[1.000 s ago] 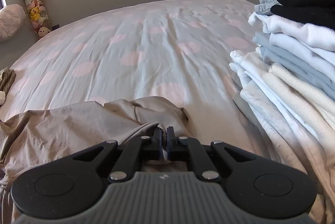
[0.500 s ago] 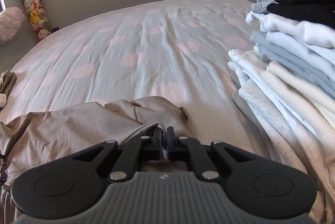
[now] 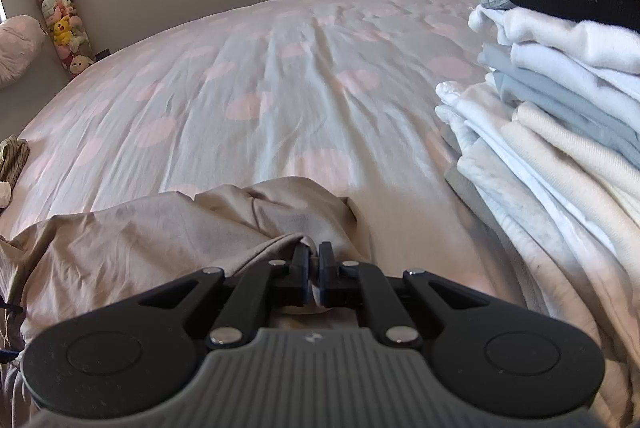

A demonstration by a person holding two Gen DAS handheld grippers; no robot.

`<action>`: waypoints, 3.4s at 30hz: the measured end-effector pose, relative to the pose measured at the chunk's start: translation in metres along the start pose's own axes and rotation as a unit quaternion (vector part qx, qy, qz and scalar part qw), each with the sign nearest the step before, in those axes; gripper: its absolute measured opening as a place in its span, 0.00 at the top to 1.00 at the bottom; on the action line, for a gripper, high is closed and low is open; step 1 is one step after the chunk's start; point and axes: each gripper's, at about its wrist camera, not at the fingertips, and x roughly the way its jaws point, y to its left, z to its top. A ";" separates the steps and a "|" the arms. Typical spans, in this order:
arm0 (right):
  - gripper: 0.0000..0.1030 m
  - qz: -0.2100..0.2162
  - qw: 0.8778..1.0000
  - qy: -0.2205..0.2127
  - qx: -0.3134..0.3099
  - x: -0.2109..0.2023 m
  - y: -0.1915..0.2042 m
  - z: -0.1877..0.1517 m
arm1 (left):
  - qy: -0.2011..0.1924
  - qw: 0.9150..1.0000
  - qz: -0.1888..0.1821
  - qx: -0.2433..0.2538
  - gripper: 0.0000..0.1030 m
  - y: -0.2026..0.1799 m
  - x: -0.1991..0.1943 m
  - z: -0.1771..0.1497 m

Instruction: Fold clothes

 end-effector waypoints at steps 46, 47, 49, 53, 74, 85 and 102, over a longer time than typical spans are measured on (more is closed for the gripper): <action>0.95 0.009 0.979 -0.205 -0.006 -0.135 0.003 0.075 | -0.196 0.867 0.015 -0.458 1.00 0.128 -0.204 -0.070; 0.95 0.013 0.981 -0.195 -0.018 -0.135 0.006 0.075 | -0.191 0.866 0.007 -0.461 1.00 0.122 -0.198 -0.072; 0.95 0.008 0.984 -0.174 -0.044 -0.132 0.015 0.069 | -0.183 0.866 -0.005 -0.466 1.00 0.109 -0.185 -0.076; 0.95 0.011 0.991 -0.119 -0.054 -0.115 0.019 0.053 | -0.191 0.854 -0.022 -0.483 1.00 0.091 -0.167 -0.085; 0.95 -0.006 0.991 0.078 -0.105 -0.006 0.004 0.021 | -0.106 0.844 -0.007 -0.526 1.00 0.120 -0.035 -0.080; 0.83 0.046 0.949 0.106 -0.292 -0.010 0.021 0.029 | -0.117 0.909 -0.045 -0.397 0.91 0.126 -0.033 -0.072; 0.74 0.181 0.892 0.082 -0.405 -0.015 0.107 0.043 | -0.088 0.990 -0.088 -0.059 0.64 0.113 -0.010 -0.007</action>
